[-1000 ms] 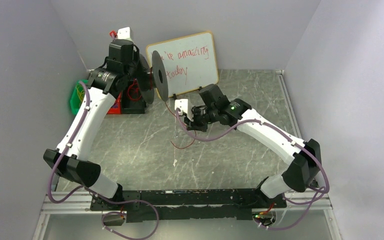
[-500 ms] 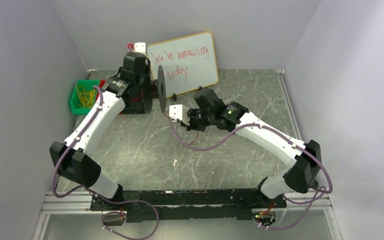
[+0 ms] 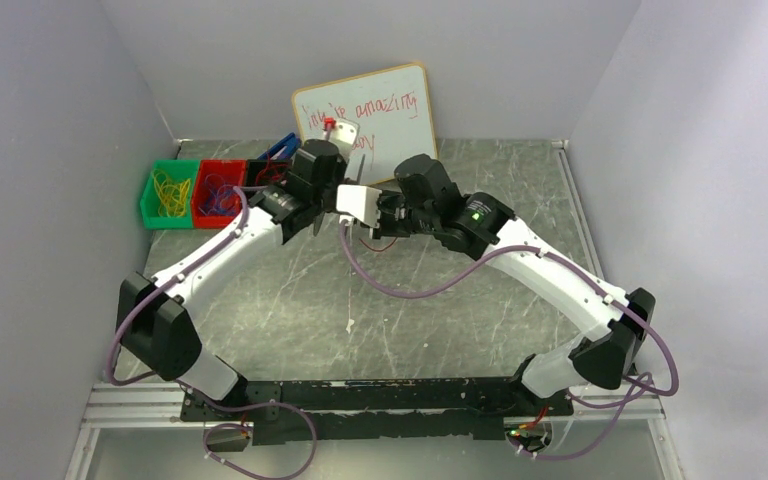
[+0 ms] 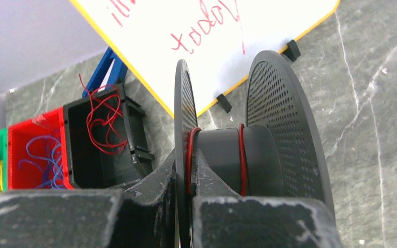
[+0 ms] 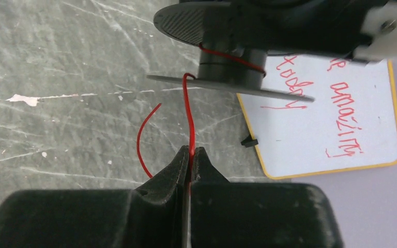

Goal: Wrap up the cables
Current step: Wrap the cable around the cable reel.

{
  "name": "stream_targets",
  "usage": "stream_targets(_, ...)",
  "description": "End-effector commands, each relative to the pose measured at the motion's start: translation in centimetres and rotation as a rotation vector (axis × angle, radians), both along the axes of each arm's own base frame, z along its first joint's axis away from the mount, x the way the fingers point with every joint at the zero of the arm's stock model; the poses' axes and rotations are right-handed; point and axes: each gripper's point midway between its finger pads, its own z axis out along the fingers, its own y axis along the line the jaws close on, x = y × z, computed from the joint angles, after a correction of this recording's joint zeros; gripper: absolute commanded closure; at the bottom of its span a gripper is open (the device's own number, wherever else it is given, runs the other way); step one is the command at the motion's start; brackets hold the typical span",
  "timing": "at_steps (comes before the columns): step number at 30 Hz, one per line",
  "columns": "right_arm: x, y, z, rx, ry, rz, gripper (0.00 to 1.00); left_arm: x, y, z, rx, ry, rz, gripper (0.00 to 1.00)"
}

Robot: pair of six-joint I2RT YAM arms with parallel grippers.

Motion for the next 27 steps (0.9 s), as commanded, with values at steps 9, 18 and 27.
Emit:
stream_targets(9,2.6,-2.4,5.5,0.071,-0.196,-0.151,1.00,-1.7,-1.1,1.1,0.199,-0.070,-0.207,0.98)
stream_targets(18,4.5,-4.8,6.5,0.123,-0.178,-0.171,1.00,-5.6,-3.3,-0.6,0.182,0.034,-0.465,0.97)
stream_targets(27,6.1,-6.7,4.5,0.129,-0.142,-0.196,1.00,-9.8,-6.1,0.7,0.092,0.111,-0.716,0.98)
